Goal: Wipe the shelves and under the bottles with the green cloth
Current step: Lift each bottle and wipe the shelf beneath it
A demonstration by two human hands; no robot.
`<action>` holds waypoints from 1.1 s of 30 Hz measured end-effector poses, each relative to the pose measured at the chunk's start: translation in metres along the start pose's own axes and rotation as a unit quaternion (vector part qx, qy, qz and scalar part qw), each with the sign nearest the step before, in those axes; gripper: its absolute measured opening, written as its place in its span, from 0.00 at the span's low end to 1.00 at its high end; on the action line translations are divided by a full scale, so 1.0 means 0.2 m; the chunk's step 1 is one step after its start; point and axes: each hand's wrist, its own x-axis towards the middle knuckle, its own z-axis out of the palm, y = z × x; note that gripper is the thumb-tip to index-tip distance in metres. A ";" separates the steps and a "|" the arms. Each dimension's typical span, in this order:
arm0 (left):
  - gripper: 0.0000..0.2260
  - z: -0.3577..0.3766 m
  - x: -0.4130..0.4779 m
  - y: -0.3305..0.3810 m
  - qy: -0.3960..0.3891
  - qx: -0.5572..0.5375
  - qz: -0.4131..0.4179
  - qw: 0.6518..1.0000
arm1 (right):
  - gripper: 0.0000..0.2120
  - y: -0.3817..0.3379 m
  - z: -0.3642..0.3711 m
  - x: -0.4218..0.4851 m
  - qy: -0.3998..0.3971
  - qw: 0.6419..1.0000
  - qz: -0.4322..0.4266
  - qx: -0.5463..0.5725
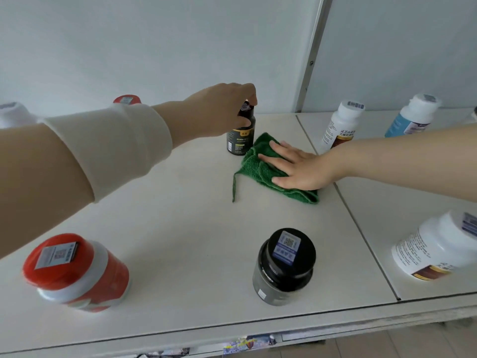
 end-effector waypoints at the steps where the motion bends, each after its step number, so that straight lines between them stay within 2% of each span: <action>1: 0.20 0.00 -0.02 0.02 0.000 0.002 -0.004 1.000 | 0.28 -0.01 0.01 -0.01 0.005 1.000 0.005 0.004; 4: 0.21 -0.06 -0.11 0.14 0.033 -0.031 -0.016 0.999 | 0.27 -0.03 0.01 -0.04 0.028 0.999 0.002 0.030; 8: 0.12 -0.13 -0.37 0.37 0.062 -0.205 -0.011 0.977 | 0.26 -0.06 0.05 -0.07 0.069 0.996 0.005 0.064; 10: 0.10 -0.10 -0.55 0.47 0.051 -0.244 0.017 0.968 | 0.26 -0.09 0.07 -0.12 0.108 0.992 0.004 0.063; 15: 0.20 0.06 -0.80 0.56 0.037 -0.193 0.049 0.979 | 0.26 -0.12 0.14 -0.16 0.150 0.985 0.004 0.084; 20: 0.12 0.15 -0.82 0.57 0.077 -0.204 0.029 0.976 | 0.25 -0.16 0.29 -0.35 0.144 0.986 -0.003 0.084; 26: 0.09 0.22 -0.82 0.56 0.092 -0.219 0.047 0.970 | 0.25 -0.16 0.47 -0.59 0.122 0.989 -0.003 0.081; 33: 0.15 0.25 -0.82 0.56 0.110 -0.218 0.062 0.968 | 0.25 -0.16 0.25 -0.28 0.120 0.981 0.093 0.122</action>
